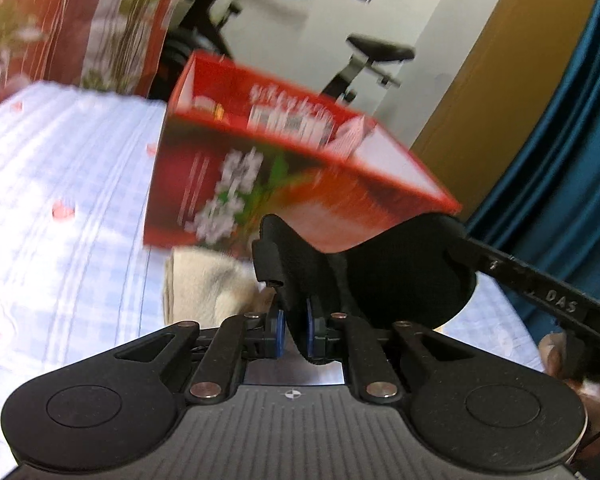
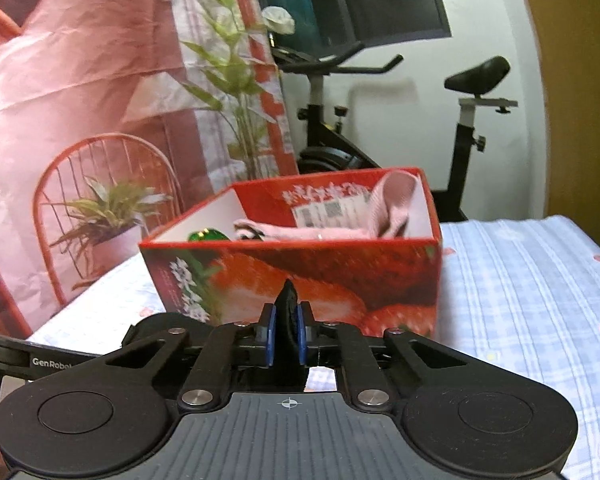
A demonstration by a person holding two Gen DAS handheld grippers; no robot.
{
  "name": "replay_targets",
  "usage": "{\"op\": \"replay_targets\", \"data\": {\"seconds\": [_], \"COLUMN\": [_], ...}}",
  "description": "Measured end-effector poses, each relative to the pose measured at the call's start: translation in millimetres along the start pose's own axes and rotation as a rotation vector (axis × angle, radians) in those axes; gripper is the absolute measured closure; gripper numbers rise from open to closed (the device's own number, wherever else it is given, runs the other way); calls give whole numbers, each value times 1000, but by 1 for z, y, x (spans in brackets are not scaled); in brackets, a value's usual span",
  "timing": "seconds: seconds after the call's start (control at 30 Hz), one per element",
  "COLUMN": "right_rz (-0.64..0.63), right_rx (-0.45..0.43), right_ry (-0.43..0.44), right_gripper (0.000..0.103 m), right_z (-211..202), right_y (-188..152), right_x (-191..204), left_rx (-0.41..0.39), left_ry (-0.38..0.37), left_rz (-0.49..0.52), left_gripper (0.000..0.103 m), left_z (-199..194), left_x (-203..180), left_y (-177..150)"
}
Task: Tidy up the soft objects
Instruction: 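Lift the black strap with the left gripper while the right gripper holds its other end, then lower the black strap into the red box and open both grippers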
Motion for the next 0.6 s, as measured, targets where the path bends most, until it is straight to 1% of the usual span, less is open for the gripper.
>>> {"op": "replay_targets", "data": {"seconds": [0.17,0.33,0.5,0.6], "right_rz": [-4,-33,-64,-89], "right_rx": [-63,-129,-169,-179], "right_ry": [4,6,-1,-17], "right_gripper": [93,93,93,93], "right_z": [-12,-18,-7,9], "right_y": [23,55,87,106], "right_x": [-2,-7,-13,-15], "left_rx": [-120,-221,-296,-309], "left_ry": [-21,-23,-13,5], "left_rz": [62,145,201,232], "left_gripper": [92,92,92,92], "left_z": [-27,-39,-37,-23], "left_x": [-17,-39,-57,-66], "left_y": [25,50,83,104]}}
Point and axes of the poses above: each gripper's, at about its wrist camera, not at the fingertips, and z roughly the way its jaws point, x to its left, y to its top, the point moved 4 cm from there along z, roughly the way its jaws point, and after that the axes turned 11 degrees about -z, right-handed, at the moved point
